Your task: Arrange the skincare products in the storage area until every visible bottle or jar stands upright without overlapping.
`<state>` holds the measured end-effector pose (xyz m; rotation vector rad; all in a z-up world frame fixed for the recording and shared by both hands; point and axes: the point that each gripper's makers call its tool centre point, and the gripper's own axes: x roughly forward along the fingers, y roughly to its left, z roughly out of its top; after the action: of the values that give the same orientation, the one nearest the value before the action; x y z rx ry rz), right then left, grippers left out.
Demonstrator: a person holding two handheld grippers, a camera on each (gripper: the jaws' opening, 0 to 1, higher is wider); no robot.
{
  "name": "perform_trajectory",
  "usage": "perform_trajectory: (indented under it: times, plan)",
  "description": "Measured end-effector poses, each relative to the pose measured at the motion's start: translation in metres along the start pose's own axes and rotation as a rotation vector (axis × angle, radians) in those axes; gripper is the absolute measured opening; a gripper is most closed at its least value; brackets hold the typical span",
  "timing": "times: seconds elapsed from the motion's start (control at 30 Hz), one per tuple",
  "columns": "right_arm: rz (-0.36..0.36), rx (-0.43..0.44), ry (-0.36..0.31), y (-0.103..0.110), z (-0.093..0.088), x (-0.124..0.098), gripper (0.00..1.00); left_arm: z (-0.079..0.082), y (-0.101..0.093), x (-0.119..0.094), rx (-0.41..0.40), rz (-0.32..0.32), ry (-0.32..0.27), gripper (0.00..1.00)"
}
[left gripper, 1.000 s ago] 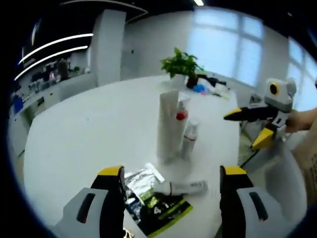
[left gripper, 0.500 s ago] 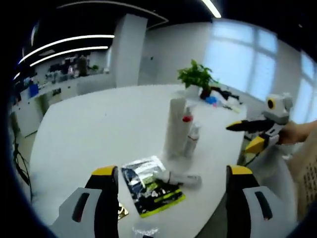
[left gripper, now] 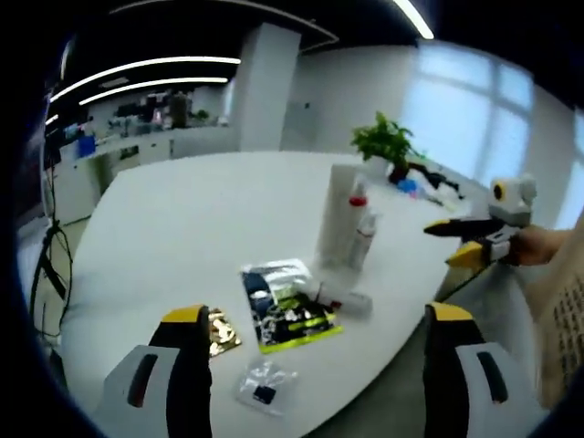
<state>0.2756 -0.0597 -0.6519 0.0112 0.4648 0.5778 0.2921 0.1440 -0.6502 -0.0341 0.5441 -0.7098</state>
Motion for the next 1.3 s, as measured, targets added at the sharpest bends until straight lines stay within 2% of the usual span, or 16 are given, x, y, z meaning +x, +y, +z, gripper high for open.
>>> perform_trajectory:
  times: [0.13,0.37,0.47,0.8,0.97,1.3]
  plan:
    - [0.000,-0.002,0.007,0.001,-0.002,0.000,0.68,-0.007,0.001,-0.003,-0.009,0.014,0.007,0.97]
    - [0.001,-0.006,0.019,0.001,-0.004,0.002,0.68,-0.012,0.003,-0.011,-0.035,0.034,-0.019,0.97]
    - [0.001,-0.005,0.024,0.000,-0.005,0.002,0.68,-0.007,0.004,-0.011,-0.041,0.037,-0.037,0.97]
    - [-0.001,-0.009,0.058,-0.003,-0.009,0.005,0.66,-0.008,0.006,-0.010,-0.047,0.036,-0.032,0.96]
    - [0.007,-0.033,0.116,-0.005,-0.013,0.014,0.58,-0.008,0.007,-0.007,-0.049,0.030,-0.030,0.95]
    - [0.073,-0.118,0.174,0.011,-0.013,0.047,0.54,-0.007,0.007,0.000,-0.056,0.014,-0.038,0.93]
